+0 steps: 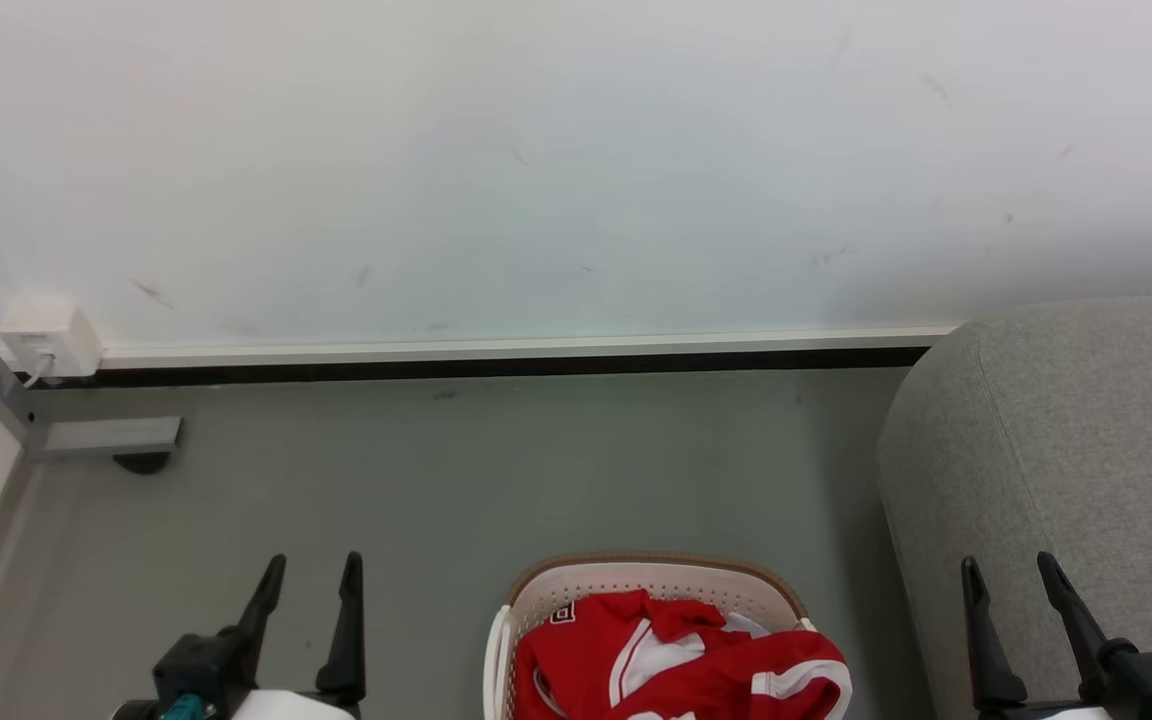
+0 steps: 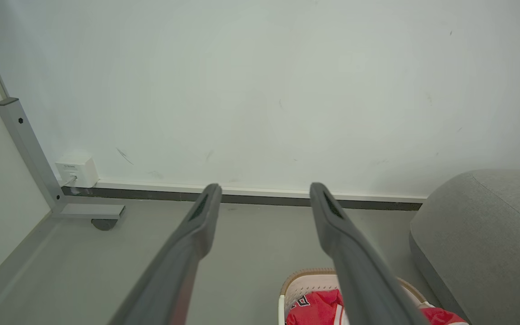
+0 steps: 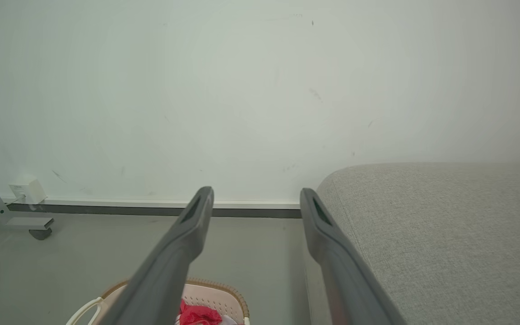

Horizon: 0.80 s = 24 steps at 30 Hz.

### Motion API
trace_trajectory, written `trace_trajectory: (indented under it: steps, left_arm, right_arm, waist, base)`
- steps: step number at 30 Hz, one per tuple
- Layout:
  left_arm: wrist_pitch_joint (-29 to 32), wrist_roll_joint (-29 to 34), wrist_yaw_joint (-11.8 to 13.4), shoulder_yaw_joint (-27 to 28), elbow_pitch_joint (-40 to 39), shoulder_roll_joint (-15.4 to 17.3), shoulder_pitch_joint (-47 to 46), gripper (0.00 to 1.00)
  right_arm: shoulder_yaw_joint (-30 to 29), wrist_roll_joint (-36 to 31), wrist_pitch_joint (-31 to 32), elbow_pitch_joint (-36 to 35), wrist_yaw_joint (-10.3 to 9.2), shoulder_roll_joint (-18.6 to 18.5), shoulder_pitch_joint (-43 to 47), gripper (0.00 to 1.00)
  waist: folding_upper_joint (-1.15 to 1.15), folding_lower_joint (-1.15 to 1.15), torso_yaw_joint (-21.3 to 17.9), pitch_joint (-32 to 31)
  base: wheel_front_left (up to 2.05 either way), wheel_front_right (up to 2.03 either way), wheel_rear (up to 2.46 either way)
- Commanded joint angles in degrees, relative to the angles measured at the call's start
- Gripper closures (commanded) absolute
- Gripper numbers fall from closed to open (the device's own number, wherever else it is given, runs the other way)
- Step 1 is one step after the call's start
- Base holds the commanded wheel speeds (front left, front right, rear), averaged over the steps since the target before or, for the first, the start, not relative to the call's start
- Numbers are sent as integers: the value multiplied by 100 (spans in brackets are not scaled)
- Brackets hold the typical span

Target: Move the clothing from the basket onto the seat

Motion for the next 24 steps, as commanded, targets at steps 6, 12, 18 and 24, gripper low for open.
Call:
trace_trajectory:
  steps: [6, 12, 18, 24]
  left_arm:
    - [-15, 26, -11, 21, -31, 43, -28, 0]
    - [-14, -30, -57, -16, -97, 41, -216, 0]
    - [-14, 19, -160, -259, -86, 42, -682, 0]
    - [-15, 225, -250, -739, 130, 109, -1403, 0]
  right_arm:
    - [59, 84, -18, 4, -12, -3, -104, 0]
    - [150, 193, -17, -162, -12, -3, -290, 0]
    - [202, 334, -16, -453, -12, -2, -621, 0]
    - [383, 569, -16, -801, -12, -1, -1139, 0]
  waist:
    - [0, 0, -139, 71]
    - [0, 0, -403, 377]
    - [0, 0, -708, 992]
    - [0, 0, -1008, 1844]
  base:
    - [0, 0, 0]
    - [0, 0, 0]
    - [0, 0, 0]
    - [0, 0, 0]
